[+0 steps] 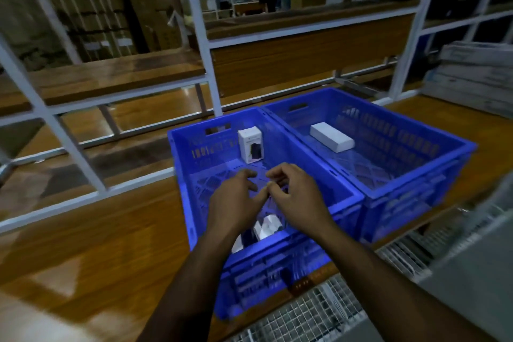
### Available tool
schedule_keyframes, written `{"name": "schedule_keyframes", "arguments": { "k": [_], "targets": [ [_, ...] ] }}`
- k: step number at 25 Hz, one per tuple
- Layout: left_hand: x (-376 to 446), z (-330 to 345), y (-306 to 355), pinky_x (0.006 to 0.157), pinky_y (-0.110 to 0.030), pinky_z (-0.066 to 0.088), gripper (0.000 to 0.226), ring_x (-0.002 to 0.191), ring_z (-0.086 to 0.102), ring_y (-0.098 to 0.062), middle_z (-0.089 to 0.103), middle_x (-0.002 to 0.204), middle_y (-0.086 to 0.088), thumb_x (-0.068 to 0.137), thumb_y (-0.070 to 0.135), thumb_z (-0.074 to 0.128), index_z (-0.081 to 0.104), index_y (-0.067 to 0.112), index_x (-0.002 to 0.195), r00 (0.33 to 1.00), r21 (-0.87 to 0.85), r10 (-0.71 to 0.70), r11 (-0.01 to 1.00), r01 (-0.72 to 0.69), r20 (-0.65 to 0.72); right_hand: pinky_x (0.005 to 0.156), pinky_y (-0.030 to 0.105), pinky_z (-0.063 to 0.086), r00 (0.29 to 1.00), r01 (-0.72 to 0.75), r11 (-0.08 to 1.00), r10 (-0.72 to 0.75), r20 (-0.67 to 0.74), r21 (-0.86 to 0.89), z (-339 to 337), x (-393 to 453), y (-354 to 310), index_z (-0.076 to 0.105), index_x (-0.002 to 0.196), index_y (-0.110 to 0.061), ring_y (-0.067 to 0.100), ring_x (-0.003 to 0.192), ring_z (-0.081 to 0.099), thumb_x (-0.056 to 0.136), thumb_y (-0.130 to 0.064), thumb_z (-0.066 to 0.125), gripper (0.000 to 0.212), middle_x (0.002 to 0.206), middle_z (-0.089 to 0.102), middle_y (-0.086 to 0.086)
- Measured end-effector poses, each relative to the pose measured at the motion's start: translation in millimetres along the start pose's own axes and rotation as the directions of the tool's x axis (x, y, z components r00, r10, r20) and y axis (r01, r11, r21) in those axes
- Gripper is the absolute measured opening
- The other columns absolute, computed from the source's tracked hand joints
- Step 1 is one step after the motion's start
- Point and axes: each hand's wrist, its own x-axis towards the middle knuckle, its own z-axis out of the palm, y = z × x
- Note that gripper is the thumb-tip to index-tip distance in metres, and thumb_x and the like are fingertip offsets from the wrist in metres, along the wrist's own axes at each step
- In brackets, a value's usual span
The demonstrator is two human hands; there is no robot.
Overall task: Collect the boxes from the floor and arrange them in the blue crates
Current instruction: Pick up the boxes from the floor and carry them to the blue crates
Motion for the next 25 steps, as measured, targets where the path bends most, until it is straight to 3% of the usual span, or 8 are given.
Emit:
{"name": "schedule_keyframes", "arguments": {
  "k": [4,7,12,15,17,20,22,25],
  "targets": [
    [-1.0,3.5,11.6,0.075,-0.033,0.048,0.053,0.098,0.067,-0.017,0.069,0.118,0.009,0.096,0.049,0.058,0.049,0.023,0.142,0.993,-0.113,0.115,0.987,-0.118,-0.032,0.09,0.038,0.051,0.982,-0.027,1.0,0.025,-0.188,-0.008,-9.2,-24.2,5.8,0.059,0.114,-0.021,0.011,0.103,0.055,0.098,-0.024,0.058,0.016,0.112,0.05,-0.006],
    [-9.2,16.1,21.5,0.077,-0.036,0.051,0.043,0.093,0.069,-0.021,0.072,0.112,0.004,0.096,0.041,0.061,0.055,0.021,0.133,0.972,-0.237,0.233,0.942,-0.236,-0.044,0.094,0.04,0.049,0.929,-0.086,0.993,0.051,-0.367,-0.082,-27.5,-68.4,11.5,0.059,0.115,-0.021,0.015,0.111,0.054,0.093,-0.021,0.059,0.022,0.113,0.048,-0.006],
    [-60.6,59.1,79.6,0.08,-0.037,0.055,0.02,0.088,0.071,-0.02,0.075,0.094,0.001,0.092,0.031,0.068,0.068,0.021,0.109,0.862,-0.473,0.496,0.737,-0.483,-0.107,0.091,0.029,0.046,0.773,-0.344,0.927,0.192,-0.604,-0.146,-57.1,-173.9,20.5,0.063,0.109,-0.014,0.019,0.105,0.054,0.082,-0.011,0.061,0.027,0.105,0.051,0.0],
    [-115.8,89.4,122.9,0.078,-0.033,0.053,0.015,0.084,0.068,-0.018,0.074,0.094,-0.002,0.092,0.023,0.069,0.07,0.016,0.105,0.781,-0.587,0.624,0.63,-0.509,-0.009,0.093,0.031,0.047,0.647,-0.549,0.832,0.362,-0.671,-0.08,-71.6,-252.5,29.9,0.059,0.116,-0.018,0.018,0.111,0.05,0.089,-0.017,0.061,0.027,0.111,0.048,-0.001],
    [-160.8,116.8,146.1,0.077,-0.032,0.054,0.015,0.082,0.068,-0.016,0.073,0.092,-0.002,0.091,0.019,0.069,0.07,0.014,0.106,0.681,-0.648,0.722,0.579,-0.495,0.124,0.095,0.034,0.047,0.539,-0.632,0.775,0.422,-0.729,-0.019,-79.9,-305.2,33.1,0.058,0.121,-0.018,0.016,0.114,0.05,0.091,-0.021,0.061,0.03,0.116,0.049,0.0],
    [-240.3,151.3,171.4,0.072,-0.025,0.053,0.016,0.077,0.065,-0.007,0.071,0.09,0.003,0.091,0.021,0.069,0.068,0.018,0.107,0.462,-0.712,0.839,0.51,-0.482,0.288,0.097,0.034,0.048,0.326,-0.725,0.68,0.478,-0.816,0.109,-83.6,-387.8,31.4,0.058,0.122,-0.019,0.014,0.114,0.05,0.091,-0.022,0.063,0.032,0.116,0.05,-0.001],
    [-292.4,161.3,185.4,0.069,-0.019,0.051,0.015,0.078,0.065,-0.003,0.068,0.086,0.009,0.092,0.02,0.068,0.068,0.021,0.107,0.32,-0.757,0.881,0.467,-0.457,0.349,0.097,0.035,0.049,0.181,-0.756,0.619,0.513,-0.839,0.215,-82.2,-440.9,27.3,0.057,0.121,-0.021,0.012,0.112,0.051,0.091,-0.025,0.062,0.031,0.114,0.05,-0.004],
    [-373.4,165.6,204.7,0.072,-0.025,0.055,0.012,0.078,0.065,-0.002,0.067,0.084,0.012,0.093,0.024,0.066,0.068,0.025,0.105,0.126,-0.807,0.913,0.402,-0.433,0.387,0.095,0.035,0.05,-0.024,-0.764,0.539,0.523,-0.852,0.353,-76.1,-520.9,15.2,0.057,0.119,-0.024,0.012,0.111,0.052,0.091,-0.028,0.062,0.029,0.113,0.051,-0.005]
  ]
}}
